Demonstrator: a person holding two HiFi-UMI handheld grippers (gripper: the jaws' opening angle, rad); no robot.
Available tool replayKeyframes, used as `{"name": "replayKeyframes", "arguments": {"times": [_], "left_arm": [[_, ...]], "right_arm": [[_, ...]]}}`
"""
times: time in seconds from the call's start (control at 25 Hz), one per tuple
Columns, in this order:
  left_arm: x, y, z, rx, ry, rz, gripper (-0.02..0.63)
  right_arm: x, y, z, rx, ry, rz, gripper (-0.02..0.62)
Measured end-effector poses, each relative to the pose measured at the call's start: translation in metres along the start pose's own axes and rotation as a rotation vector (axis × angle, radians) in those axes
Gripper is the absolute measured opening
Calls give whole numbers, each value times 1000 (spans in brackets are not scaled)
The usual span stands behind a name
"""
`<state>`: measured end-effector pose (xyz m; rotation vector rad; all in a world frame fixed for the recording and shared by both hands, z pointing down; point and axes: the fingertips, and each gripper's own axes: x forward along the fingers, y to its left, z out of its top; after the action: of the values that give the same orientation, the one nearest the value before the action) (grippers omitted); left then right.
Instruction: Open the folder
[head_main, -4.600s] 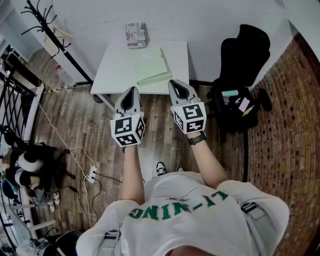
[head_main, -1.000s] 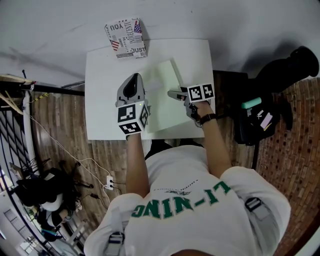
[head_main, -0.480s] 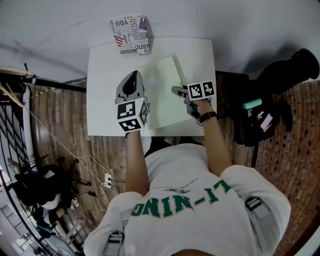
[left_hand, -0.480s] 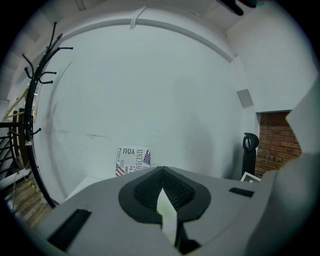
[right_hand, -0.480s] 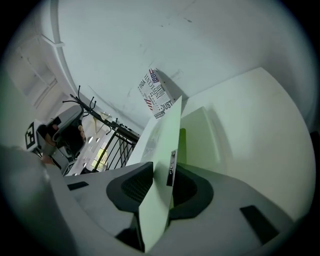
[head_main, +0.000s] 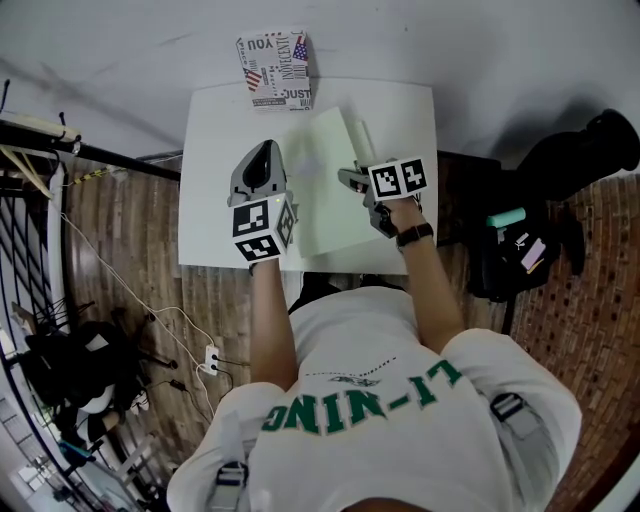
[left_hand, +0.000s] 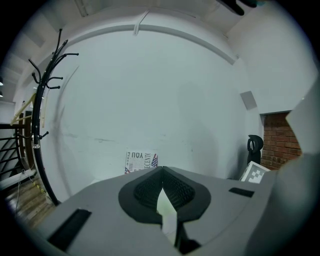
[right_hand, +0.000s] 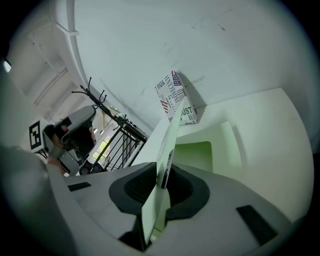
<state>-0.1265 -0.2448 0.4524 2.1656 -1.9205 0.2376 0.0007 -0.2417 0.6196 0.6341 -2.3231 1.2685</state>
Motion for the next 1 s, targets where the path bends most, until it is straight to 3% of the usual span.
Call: {"name": "replayKeyframes", "arguments": {"times": [0.36, 0.56, 0.68, 0.8, 0.88, 1.0], "left_arm": [[-23, 25, 11, -2, -46, 67, 14], [-33, 47, 12, -9, -62, 111, 14], [-42, 59, 14, -16, -72, 138, 14], [-50, 70, 17, -23, -82, 164, 14], [-55, 79, 18, -28, -89, 184, 14], [-62, 90, 20, -36, -98, 211, 14]], "right_arm": [[18, 42, 6, -81, 32, 65, 55], [30, 57, 13, -237, 91, -4, 62], [37, 77, 12, -280, 127, 24, 63], [44, 99, 10, -266, 144, 85, 85], [50, 114, 12, -203, 117, 126, 142], [59, 128, 11, -167, 95, 146, 158]]}}
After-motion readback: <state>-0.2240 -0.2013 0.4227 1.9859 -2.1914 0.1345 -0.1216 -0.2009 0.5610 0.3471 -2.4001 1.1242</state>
